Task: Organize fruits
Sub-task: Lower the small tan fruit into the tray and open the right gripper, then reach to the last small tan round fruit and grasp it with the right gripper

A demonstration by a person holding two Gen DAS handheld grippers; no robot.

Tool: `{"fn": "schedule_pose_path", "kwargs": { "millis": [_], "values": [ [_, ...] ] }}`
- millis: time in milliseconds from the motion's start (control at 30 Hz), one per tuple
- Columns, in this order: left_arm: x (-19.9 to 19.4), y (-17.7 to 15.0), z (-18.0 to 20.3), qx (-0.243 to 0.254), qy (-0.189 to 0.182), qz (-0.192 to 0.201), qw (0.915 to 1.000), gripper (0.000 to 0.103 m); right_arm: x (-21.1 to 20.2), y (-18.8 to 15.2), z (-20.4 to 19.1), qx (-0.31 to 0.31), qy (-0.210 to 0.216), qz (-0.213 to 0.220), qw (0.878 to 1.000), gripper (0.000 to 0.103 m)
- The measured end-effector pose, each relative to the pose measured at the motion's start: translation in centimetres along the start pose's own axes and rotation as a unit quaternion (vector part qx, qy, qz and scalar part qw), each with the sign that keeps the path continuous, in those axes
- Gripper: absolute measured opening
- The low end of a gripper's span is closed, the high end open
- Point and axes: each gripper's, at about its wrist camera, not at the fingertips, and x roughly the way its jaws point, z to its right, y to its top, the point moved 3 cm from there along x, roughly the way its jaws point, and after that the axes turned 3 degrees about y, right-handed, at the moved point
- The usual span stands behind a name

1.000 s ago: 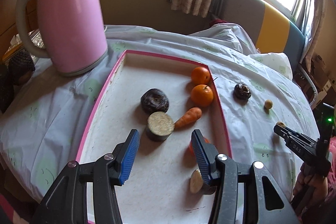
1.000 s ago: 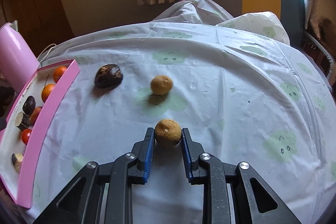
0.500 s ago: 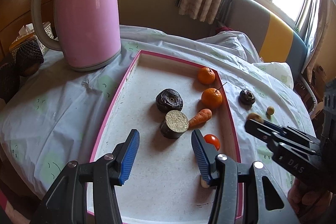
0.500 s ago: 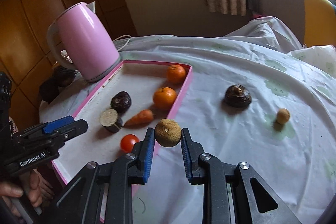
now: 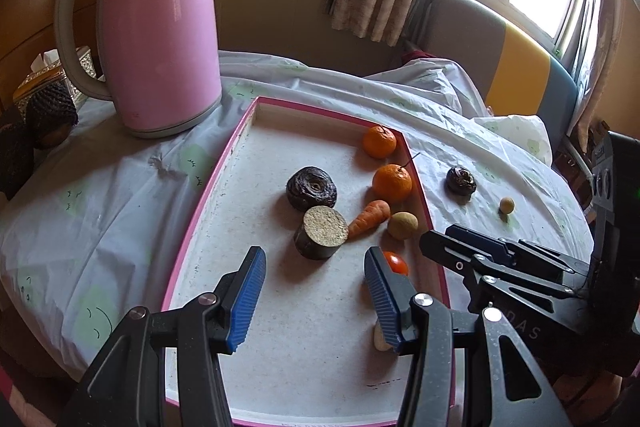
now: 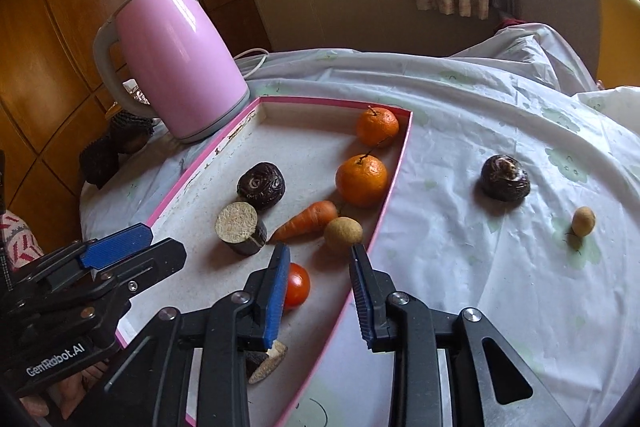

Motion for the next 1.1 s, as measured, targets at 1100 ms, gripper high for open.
{"fn": "schedule_pose_path", "kwargs": {
  "millis": [1100],
  "values": [
    [-0.4, -1.4, 7.2, 0.093, -0.038, -0.013, 0.9949, 0.052, -6.1, -4.5, 10.9, 0.119, -0.121, 0.045, 0.984, 0.051]
  ]
}}
